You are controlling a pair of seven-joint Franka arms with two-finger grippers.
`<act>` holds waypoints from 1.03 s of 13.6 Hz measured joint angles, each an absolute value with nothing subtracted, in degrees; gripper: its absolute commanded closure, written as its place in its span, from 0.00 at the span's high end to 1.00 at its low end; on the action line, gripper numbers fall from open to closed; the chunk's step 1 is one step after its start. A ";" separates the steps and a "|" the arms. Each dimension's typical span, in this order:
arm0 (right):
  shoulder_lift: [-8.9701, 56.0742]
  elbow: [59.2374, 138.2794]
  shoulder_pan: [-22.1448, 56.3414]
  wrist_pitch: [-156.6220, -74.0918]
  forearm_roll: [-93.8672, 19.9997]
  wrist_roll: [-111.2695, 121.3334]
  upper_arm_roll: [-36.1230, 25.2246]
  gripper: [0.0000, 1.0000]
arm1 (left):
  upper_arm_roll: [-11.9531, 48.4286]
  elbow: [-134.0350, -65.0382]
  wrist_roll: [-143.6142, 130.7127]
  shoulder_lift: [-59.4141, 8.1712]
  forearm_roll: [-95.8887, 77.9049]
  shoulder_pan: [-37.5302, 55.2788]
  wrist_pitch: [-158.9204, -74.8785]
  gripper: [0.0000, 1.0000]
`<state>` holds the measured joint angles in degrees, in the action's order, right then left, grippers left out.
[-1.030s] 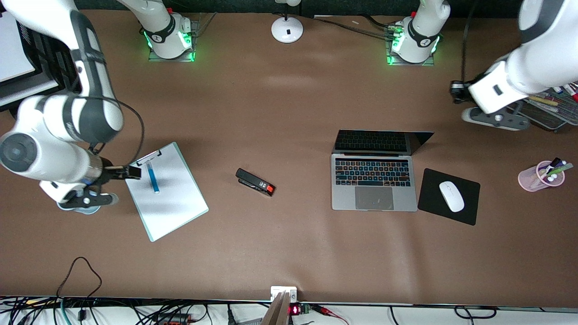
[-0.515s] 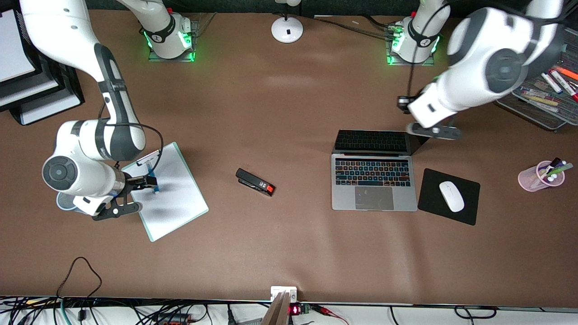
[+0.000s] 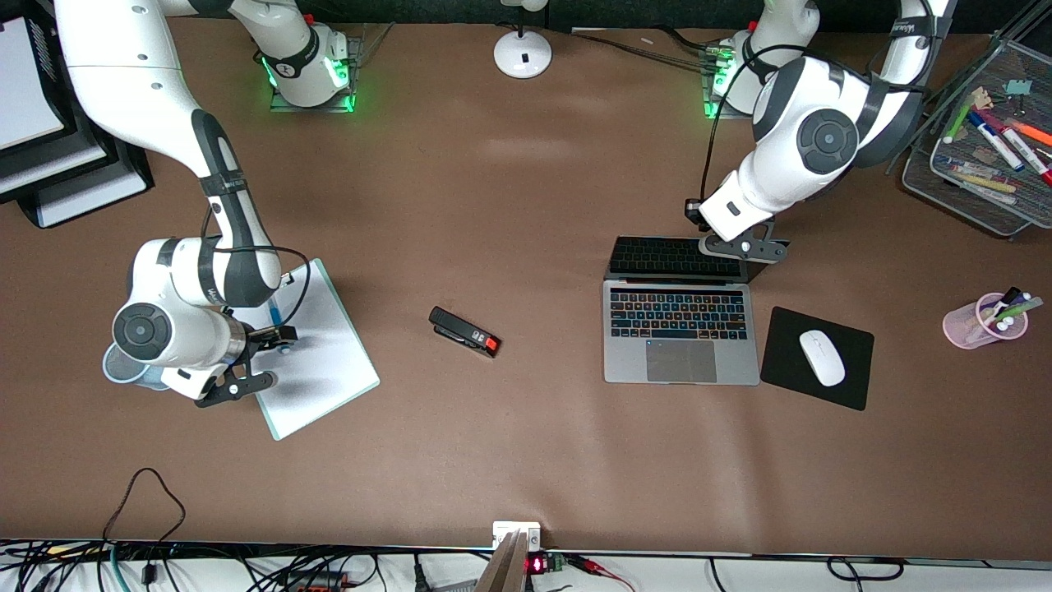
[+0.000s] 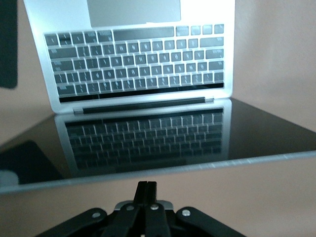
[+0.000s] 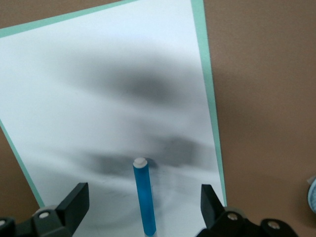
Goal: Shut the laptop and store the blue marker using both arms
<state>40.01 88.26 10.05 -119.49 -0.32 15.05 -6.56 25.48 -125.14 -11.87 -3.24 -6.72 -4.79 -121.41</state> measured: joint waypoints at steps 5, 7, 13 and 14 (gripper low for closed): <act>41.64 88.27 10.08 -120.15 -0.32 17.50 -6.56 0.96 | 25.47 -124.82 -11.87 -7.45 0.69 -6.33 -130.20 0.00; 42.47 88.28 10.03 -120.76 -0.32 19.73 -6.56 0.91 | 25.46 -122.65 -11.82 -10.17 1.55 -7.40 -131.73 0.00; 43.33 89.01 9.88 -120.89 -0.32 20.58 -6.59 0.72 | 25.44 -117.06 -11.74 -18.32 1.78 -8.23 -137.11 0.00; 43.34 89.22 9.88 -120.89 -0.32 20.59 -6.59 0.69 | 25.44 -116.64 -11.74 -19.41 1.78 -8.22 -138.17 0.00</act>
